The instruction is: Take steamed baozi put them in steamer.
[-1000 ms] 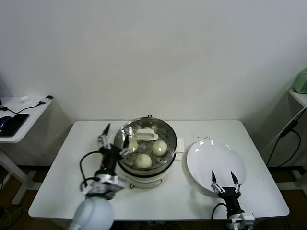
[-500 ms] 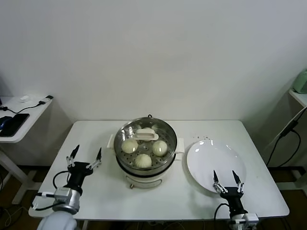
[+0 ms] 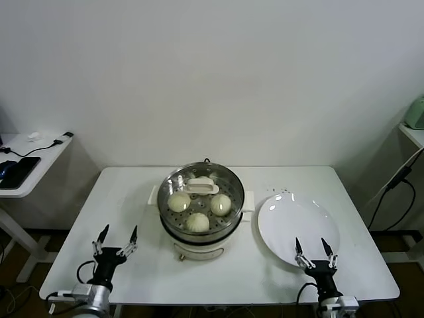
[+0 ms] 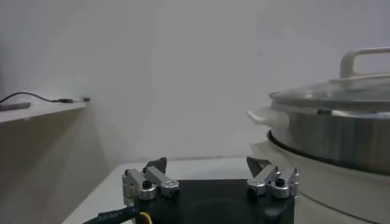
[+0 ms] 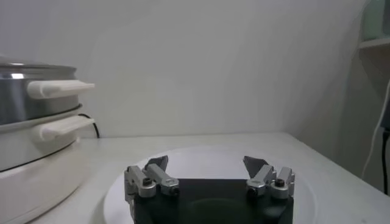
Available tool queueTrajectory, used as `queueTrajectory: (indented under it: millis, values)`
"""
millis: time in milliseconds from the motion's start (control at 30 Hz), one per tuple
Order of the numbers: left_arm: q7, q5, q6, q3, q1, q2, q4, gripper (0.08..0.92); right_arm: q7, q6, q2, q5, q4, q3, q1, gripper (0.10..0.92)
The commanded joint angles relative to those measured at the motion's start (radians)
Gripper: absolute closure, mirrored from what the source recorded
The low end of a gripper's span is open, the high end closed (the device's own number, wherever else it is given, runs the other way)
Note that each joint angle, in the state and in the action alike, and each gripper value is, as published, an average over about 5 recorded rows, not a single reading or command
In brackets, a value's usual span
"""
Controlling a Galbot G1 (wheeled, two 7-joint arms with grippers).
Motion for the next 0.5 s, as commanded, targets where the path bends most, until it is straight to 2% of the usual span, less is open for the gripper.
queueTrajectory:
  millis: [33, 500]
  values:
    - [0.011, -0.018, -0.101, 0.025, 0.019, -0.003, 0.054, 0.177, -0.003, -0.002, -0.001, 0.006, 0.004, -0.002, -0.004, 0.203]
    - [0.009, 0.002, -0.103, 0.028, 0.026, -0.006, 0.039, 0.177, -0.003, -0.002, 0.002, -0.004, 0.012, -0.006, -0.008, 0.202]
